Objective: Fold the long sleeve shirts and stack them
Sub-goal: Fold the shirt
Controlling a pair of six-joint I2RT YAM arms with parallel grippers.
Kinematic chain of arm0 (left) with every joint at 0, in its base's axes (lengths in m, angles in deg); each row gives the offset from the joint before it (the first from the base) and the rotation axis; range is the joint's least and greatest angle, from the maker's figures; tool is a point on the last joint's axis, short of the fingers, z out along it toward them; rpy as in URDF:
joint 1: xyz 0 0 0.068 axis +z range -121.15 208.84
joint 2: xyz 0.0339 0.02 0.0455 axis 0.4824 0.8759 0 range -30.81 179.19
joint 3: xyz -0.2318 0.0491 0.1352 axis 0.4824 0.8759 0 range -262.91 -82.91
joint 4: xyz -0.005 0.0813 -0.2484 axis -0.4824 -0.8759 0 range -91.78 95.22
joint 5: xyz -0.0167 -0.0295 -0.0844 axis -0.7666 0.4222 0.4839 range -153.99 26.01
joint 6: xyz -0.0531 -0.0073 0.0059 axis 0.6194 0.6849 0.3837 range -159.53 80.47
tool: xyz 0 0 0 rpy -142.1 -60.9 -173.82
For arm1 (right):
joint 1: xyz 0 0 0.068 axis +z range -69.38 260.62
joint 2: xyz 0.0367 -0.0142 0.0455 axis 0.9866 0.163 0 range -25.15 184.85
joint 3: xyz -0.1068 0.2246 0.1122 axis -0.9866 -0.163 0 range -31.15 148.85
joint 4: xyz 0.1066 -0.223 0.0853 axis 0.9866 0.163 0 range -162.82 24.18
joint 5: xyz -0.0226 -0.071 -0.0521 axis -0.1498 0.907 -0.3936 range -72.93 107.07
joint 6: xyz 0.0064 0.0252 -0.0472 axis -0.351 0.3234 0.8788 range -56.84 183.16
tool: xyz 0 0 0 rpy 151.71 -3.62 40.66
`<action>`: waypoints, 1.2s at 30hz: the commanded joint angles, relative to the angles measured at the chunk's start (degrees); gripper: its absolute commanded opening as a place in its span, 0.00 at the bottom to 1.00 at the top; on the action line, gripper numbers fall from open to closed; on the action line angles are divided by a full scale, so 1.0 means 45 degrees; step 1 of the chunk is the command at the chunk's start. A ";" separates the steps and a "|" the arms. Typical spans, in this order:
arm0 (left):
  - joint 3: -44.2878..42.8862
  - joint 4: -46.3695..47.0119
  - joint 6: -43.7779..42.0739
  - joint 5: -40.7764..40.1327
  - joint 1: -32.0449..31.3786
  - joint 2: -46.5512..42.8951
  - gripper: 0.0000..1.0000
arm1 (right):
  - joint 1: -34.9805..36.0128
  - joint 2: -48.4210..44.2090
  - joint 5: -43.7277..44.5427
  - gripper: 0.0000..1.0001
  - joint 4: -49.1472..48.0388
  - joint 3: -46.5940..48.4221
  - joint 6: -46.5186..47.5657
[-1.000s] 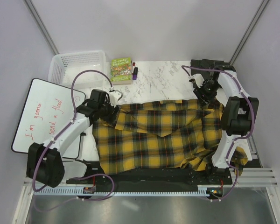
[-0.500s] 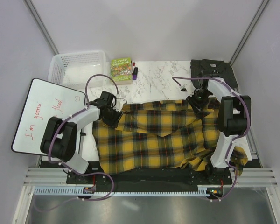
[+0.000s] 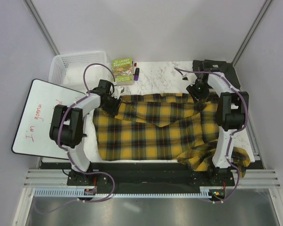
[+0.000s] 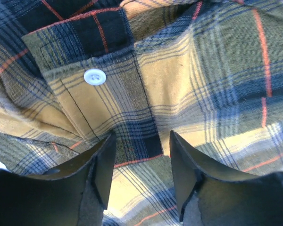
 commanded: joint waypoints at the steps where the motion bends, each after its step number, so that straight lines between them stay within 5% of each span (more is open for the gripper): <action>1: -0.0476 -0.0404 -0.0275 0.1036 0.0021 -0.1587 0.58 | -0.0307 -0.1659 -0.0724 0.53 0.0853 0.1137 -0.0089; 6: -0.0185 -0.1011 -0.0275 0.1896 -0.0037 -0.2624 0.62 | -0.0308 -0.2755 -0.0668 0.51 0.1499 0.0359 0.0379; 15: 0.0128 -0.0797 -0.0587 0.1723 -0.0057 -0.1376 0.61 | -0.1127 -0.1820 0.0641 0.48 0.0699 -0.1440 0.0536; 32: -0.0573 -0.0151 0.0037 0.1097 0.0919 0.1183 0.59 | -0.1891 0.0428 0.1052 0.50 -0.0278 0.0022 0.0048; 36: -0.1081 -0.0521 -0.0020 0.2651 0.1309 0.1302 0.59 | -0.1792 0.0682 0.1169 0.56 0.0033 0.1291 -0.0089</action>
